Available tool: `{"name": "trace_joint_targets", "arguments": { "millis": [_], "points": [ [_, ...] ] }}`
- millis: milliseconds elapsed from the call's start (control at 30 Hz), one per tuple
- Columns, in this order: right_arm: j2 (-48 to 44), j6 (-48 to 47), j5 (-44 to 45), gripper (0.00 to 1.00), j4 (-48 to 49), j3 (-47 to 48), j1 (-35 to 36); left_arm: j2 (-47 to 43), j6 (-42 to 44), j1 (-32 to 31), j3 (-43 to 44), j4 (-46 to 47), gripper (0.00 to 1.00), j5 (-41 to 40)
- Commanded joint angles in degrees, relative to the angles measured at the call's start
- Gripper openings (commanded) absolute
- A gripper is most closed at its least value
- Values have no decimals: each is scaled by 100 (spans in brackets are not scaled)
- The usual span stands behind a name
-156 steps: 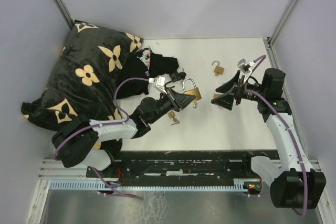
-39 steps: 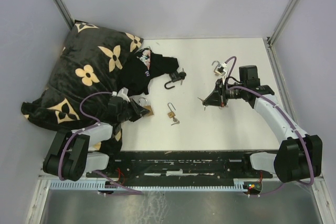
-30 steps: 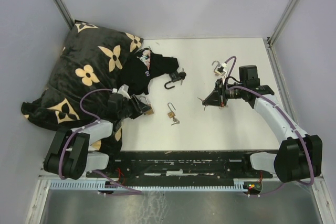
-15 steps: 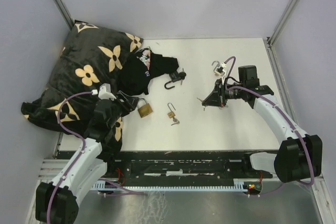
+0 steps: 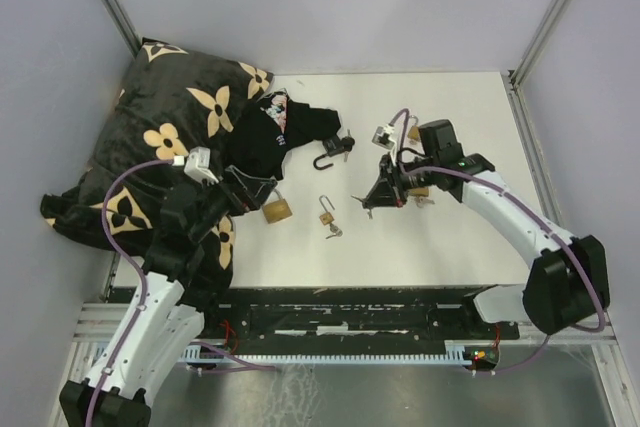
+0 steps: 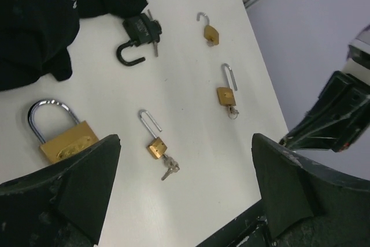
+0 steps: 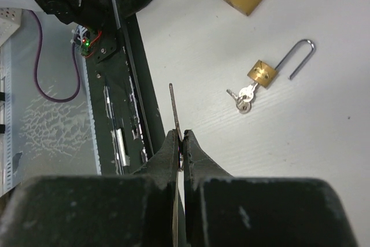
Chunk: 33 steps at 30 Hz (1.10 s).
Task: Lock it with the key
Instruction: Place the lock at the center of the board, then place the key at the center of the board.
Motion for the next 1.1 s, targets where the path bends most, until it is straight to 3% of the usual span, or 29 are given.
{"name": "trace_joint_targets", "arguments": {
  "millis": [0, 133, 233, 567, 667, 1000, 1067],
  "points": [
    [715, 351, 705, 2, 365, 908, 642, -17, 998, 22, 1038, -940, 99, 503],
    [1635, 872, 1489, 2, 669, 1520, 1258, -244, 1879, 31, 1233, -1656, 99, -170],
    [2378, 1230, 2042, 2, 760, 2101, 1744, -712, 2244, 26, 800, -1691, 100, -791],
    [3992, 2977, 3384, 2, 1389, 3076, 2389, -1361, 2526, 24, 715, -1499, 99, -1353],
    [4339, 3004, 4045, 2, 1310, 3372, 2387, -1378, 2565, 26, 715, -1572, 99, -1475],
    [4947, 3078, 3868, 9, 1254, 3902, 2418, -1391, 2554, 25, 693, -1580, 99, -1437],
    [4985, 3075, 3841, 17, 1247, 3928, 2418, -1370, 2553, 28, 690, -1590, 99, -1411]
  ]
}}
